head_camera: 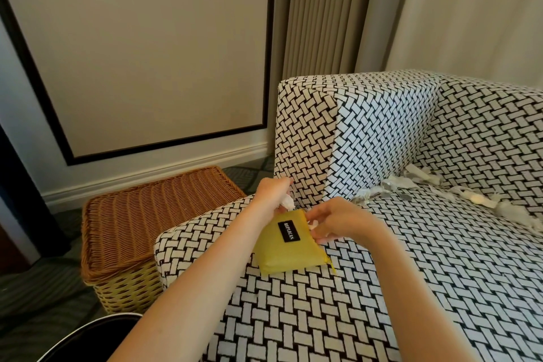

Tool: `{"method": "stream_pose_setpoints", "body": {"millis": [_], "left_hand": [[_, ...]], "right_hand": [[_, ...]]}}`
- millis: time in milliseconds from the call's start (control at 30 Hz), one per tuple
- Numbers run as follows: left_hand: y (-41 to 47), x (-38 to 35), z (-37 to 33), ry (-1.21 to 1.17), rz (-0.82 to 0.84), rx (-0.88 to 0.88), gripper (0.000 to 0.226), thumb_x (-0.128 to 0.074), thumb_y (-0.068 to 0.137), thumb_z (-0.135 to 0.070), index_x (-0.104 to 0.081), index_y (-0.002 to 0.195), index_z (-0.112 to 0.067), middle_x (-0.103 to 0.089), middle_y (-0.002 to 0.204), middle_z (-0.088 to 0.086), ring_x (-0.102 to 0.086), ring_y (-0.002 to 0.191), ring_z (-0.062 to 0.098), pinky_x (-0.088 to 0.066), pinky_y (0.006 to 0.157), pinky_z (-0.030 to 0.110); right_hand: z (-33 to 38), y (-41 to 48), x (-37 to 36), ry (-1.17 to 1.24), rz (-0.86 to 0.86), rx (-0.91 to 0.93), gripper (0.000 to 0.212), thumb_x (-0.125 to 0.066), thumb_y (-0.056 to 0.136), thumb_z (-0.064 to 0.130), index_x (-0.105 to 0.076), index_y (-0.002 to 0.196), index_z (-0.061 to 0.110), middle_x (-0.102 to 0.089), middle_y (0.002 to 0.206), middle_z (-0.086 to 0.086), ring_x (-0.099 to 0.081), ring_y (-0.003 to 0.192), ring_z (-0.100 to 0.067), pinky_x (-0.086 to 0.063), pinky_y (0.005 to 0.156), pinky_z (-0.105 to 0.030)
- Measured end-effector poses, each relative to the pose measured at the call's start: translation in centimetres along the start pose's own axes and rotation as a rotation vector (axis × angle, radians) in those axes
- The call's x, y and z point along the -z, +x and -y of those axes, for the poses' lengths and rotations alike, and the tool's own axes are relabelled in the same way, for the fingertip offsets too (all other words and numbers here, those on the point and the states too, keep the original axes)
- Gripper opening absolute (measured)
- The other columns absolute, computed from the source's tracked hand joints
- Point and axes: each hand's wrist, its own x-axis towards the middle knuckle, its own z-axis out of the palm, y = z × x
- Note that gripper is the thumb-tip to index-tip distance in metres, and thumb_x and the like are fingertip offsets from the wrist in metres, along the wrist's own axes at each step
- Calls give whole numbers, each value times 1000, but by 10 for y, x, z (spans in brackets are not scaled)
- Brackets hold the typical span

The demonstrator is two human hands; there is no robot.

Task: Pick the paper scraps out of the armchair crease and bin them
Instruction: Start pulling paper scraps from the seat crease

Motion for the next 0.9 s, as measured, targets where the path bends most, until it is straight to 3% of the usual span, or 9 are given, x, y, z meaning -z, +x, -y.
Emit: {"method": "stream_pose_setpoints", "body": {"millis": [200, 267, 333, 433, 567, 633, 700, 800, 900], "left_hand": [[-1, 13, -7, 51, 20, 31, 17, -39, 91, 0, -52, 82, -6, -54, 75, 9, -54, 71, 20, -36, 54, 25], [-7, 14, -9, -8, 38, 84, 13, -35, 93, 2, -45, 87, -4, -54, 71, 10, -53, 64, 17, -33, 50, 23], [-8, 15, -7, -98, 44, 101, 17, -34, 93, 3, -46, 99, -6, -53, 71, 10, -52, 62, 15, -38, 52, 23], [-8, 14, 0, -260, 78, 133, 29, -34, 90, 6, -53, 108, -6, -53, 82, 11, -51, 69, 16, -38, 53, 22], [-11, 10, -2, -423, 113, 215, 17, -36, 94, -2, -52, 92, -1, -52, 84, 12, -49, 71, 19, -40, 60, 24], [-12, 7, -3, -473, 136, 235, 24, -36, 96, -10, -51, 114, -2, -57, 102, 14, -57, 91, 25, -47, 72, 28], [-9, 5, 0, -590, 152, 272, 35, -37, 98, -21, -44, 127, -3, -58, 112, 14, -58, 108, 24, -50, 74, 32], [-3, 4, 3, -620, 95, 241, 21, -44, 96, -22, -55, 89, -6, -55, 81, 7, -56, 74, 16, -46, 57, 29], [7, 7, -3, -488, -6, 130, 23, -45, 95, -14, -52, 74, -9, -54, 74, 8, -52, 66, 17, -46, 57, 30]], "right_hand": [[17, 3, -31, -29, 84, 90, 37, -62, 79, -7, -60, 115, 2, -60, 95, -6, -65, 80, -17, -56, 80, -25], [19, 2, -34, -61, 83, 112, 36, -63, 78, -6, -62, 112, 6, -63, 96, -7, -65, 87, -19, -54, 84, -28], [17, 4, -30, -157, -72, 135, 35, -64, 77, -1, -63, 110, 11, -64, 103, -9, -63, 95, -22, -52, 89, -32], [14, 6, -23, -138, -386, 223, 24, -64, 79, 6, -64, 101, 16, -65, 92, -2, -62, 86, -17, -52, 80, -29], [16, 13, -29, 105, -631, 392, 16, -65, 83, 16, -61, 99, 20, -63, 90, 7, -59, 78, -7, -51, 69, -20], [17, 18, -41, 80, -678, 417, 14, -66, 83, 20, -65, 97, 19, -63, 90, 9, -58, 81, -5, -47, 67, -15], [17, 26, -52, -10, -689, 407, 13, -63, 84, 20, -69, 96, 19, -68, 93, 7, -60, 84, -8, -50, 72, -22], [16, 31, -56, -232, -666, 453, 20, -55, 90, 18, -70, 103, 17, -70, 99, 0, -63, 86, -15, -51, 76, -28], [20, 26, -41, -212, -675, 553, 25, -49, 92, 11, -67, 109, 15, -68, 98, 1, -57, 69, -6, -46, 62, -10]]}}
